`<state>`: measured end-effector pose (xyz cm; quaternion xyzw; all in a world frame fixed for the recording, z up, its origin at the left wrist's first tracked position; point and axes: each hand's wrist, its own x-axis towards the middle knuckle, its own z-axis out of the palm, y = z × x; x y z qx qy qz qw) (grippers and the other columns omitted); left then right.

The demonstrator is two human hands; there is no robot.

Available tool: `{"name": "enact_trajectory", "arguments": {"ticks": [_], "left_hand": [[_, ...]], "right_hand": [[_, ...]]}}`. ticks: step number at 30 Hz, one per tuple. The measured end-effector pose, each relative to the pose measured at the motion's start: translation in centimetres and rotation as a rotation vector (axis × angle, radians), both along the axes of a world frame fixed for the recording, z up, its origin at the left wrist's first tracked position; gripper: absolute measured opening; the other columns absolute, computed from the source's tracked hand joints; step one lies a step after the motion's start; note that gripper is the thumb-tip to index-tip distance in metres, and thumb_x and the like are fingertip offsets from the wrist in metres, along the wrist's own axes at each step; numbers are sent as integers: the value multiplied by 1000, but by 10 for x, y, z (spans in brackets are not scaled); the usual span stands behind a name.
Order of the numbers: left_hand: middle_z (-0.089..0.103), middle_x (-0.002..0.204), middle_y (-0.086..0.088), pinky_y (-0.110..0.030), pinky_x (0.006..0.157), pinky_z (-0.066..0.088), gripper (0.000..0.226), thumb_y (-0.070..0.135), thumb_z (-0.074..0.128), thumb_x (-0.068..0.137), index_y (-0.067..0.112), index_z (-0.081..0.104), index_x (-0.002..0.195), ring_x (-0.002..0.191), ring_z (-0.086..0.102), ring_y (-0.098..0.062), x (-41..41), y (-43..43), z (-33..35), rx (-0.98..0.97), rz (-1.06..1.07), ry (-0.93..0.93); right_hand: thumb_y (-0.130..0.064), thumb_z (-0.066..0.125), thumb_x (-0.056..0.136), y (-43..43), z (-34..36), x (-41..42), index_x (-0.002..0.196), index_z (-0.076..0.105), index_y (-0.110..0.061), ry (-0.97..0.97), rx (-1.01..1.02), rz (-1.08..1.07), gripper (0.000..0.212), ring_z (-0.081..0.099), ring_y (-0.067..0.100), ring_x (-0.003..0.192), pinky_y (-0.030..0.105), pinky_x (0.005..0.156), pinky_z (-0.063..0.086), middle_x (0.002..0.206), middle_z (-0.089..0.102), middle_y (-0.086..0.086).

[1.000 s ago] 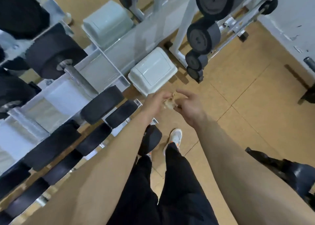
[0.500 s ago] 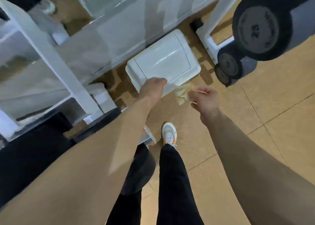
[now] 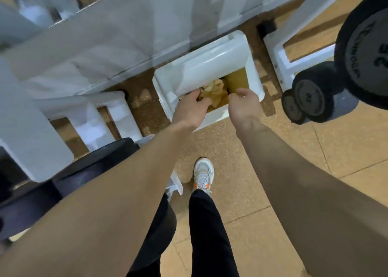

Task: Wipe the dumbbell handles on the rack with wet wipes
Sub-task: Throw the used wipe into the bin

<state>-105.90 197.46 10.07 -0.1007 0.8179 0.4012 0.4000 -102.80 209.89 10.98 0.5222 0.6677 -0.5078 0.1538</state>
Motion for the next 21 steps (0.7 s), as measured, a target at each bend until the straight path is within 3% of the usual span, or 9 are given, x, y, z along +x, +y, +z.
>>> {"name": "enact_trajectory", "arguments": {"ticks": [4, 6, 8, 10, 14, 17, 21], "left_hand": [[53, 123, 6, -33, 94, 39, 32, 38, 46, 101, 24, 58, 127, 111, 50, -16, 1, -7, 9, -45, 27, -3], [51, 125, 4, -30, 91, 36, 33, 39, 47, 103, 24, 57, 130, 113, 46, -15, 7, -18, 22, -76, 38, -32], [55, 128, 4, -30, 90, 37, 36, 40, 48, 103, 22, 59, 132, 117, 49, -17, 16, -32, 39, -106, 6, -42], [63, 118, 1, -33, 86, 40, 30, 36, 48, 102, 19, 65, 119, 109, 56, -20, 26, -45, 61, -120, -11, -52], [66, 115, -4, -33, 77, 41, 29, 32, 47, 101, 17, 65, 118, 94, 56, -17, 48, -73, 122, -166, 23, -120], [66, 116, -4, -37, 88, 51, 31, 33, 47, 101, 16, 66, 120, 102, 62, -22, 69, -95, 178, -189, 4, -104], [69, 106, -6, -34, 80, 47, 26, 30, 45, 103, 13, 64, 100, 98, 62, -26, 102, -135, 247, -250, -55, -58]], "right_hand": [[-15, 52, 96, -2, 11, 9, 135, 55, -19, -39, 5, 134, 39, 55, 23, 113, 33, 93, 45, 121, 57, 1], [-17, 53, 96, 0, 21, 19, 132, 56, -18, -78, -36, 184, 36, 54, 23, 107, 31, 88, 43, 118, 57, 1], [-17, 54, 94, 3, 32, 30, 123, 60, -17, -117, -31, 238, 30, 56, 24, 99, 31, 82, 45, 111, 60, 3], [-15, 52, 92, 4, 49, 35, 111, 63, -15, -136, 3, 315, 22, 59, 27, 93, 30, 74, 46, 105, 64, 6], [-14, 53, 95, -3, 103, 30, 120, 62, -11, -151, 101, 533, 27, 60, 26, 105, 30, 82, 45, 120, 65, 8], [-13, 53, 97, -17, 151, 23, 122, 62, -10, -107, 190, 712, 27, 61, 26, 104, 30, 81, 47, 124, 64, 10], [-18, 54, 100, -46, 219, 20, 125, 61, -5, -71, 235, 966, 29, 61, 34, 110, 39, 92, 52, 127, 62, 16]]}}
